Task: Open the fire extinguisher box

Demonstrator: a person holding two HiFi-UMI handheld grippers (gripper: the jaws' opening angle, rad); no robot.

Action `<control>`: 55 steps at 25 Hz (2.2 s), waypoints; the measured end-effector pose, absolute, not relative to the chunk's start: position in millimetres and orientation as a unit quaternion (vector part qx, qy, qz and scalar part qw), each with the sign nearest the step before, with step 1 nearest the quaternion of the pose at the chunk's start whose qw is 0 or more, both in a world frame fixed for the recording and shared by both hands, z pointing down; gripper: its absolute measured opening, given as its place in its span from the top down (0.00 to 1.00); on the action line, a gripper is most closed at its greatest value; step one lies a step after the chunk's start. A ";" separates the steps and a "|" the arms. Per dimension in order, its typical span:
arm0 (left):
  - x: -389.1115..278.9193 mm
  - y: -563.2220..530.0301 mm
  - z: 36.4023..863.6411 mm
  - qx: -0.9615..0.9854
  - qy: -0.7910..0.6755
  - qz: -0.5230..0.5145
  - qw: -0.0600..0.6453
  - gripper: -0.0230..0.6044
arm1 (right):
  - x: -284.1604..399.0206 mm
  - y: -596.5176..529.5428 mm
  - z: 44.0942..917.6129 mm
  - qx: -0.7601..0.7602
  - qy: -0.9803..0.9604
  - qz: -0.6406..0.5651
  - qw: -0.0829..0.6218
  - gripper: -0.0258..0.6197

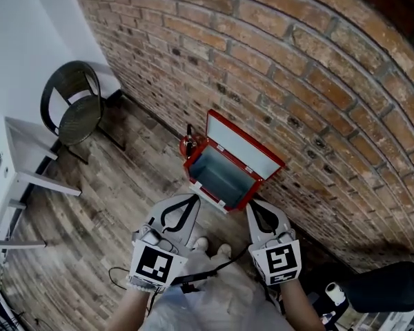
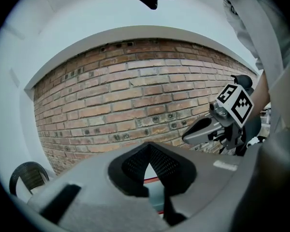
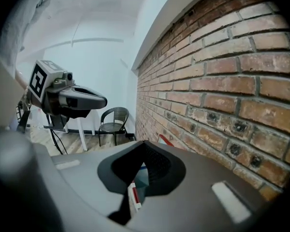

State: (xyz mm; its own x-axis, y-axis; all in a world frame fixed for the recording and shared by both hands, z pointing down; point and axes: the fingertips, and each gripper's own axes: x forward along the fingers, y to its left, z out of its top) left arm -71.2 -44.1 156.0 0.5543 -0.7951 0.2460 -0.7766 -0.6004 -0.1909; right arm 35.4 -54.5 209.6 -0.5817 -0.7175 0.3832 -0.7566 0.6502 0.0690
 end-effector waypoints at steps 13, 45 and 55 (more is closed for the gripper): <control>-65.2 -49.2 121.5 -0.882 0.441 -0.153 0.061 0.97 | 54.9 -65.1 155.9 0.448 -0.883 0.022 0.143 0.94; -59.5 -49.2 122.3 -0.884 0.436 -0.156 0.060 0.97 | 52.5 -58.6 148.7 0.441 -0.881 -0.018 0.174 0.95; -57.2 -45.5 132.6 -0.884 0.431 -0.174 0.057 0.97 | 50.4 -56.8 157.9 0.435 -0.882 -0.010 0.182 0.94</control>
State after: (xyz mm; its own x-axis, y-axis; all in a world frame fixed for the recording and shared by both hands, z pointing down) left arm -57.2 -45.5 132.6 0.5690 -0.7808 0.2581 -0.7415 -0.6228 -0.2494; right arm 50.4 -56.8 157.9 -0.5552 -0.7709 0.3122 -0.7637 0.6212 0.1759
